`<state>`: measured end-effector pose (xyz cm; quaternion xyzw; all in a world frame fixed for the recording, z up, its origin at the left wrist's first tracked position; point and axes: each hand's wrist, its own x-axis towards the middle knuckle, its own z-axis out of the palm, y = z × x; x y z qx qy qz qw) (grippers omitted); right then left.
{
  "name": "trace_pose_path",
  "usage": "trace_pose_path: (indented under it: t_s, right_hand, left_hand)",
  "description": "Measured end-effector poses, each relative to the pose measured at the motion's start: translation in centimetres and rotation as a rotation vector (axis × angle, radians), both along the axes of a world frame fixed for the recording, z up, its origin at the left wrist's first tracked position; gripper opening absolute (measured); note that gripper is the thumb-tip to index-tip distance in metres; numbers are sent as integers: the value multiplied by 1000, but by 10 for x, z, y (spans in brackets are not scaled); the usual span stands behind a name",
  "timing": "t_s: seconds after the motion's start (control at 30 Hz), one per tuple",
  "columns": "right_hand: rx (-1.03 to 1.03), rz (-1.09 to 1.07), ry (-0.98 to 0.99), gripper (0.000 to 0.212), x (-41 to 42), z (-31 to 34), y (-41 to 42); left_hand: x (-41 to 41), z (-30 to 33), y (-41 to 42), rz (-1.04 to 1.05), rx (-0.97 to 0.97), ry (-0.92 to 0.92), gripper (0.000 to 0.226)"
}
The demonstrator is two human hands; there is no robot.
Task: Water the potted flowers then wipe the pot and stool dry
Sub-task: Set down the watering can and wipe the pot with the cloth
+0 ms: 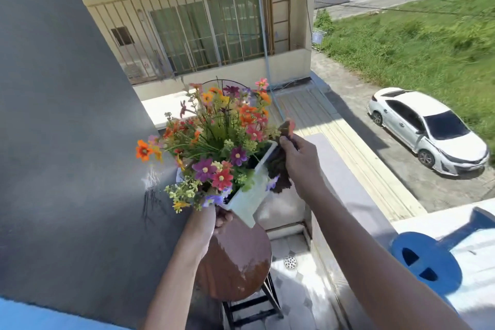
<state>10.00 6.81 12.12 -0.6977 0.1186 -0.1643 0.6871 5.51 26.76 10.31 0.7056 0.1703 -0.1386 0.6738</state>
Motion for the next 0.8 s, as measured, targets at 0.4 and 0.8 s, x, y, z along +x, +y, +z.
trace_pose_path:
  t_s: [0.4,0.8]
  right_hand:
    - [-94,400,261,45,-15,15,-14]
    - [260,-54,148,33,-19,-23,25]
  left_hand:
    - [16,-5,32,-17,370,-59,32]
    - [14,-10,8,403,-27,-111,32]
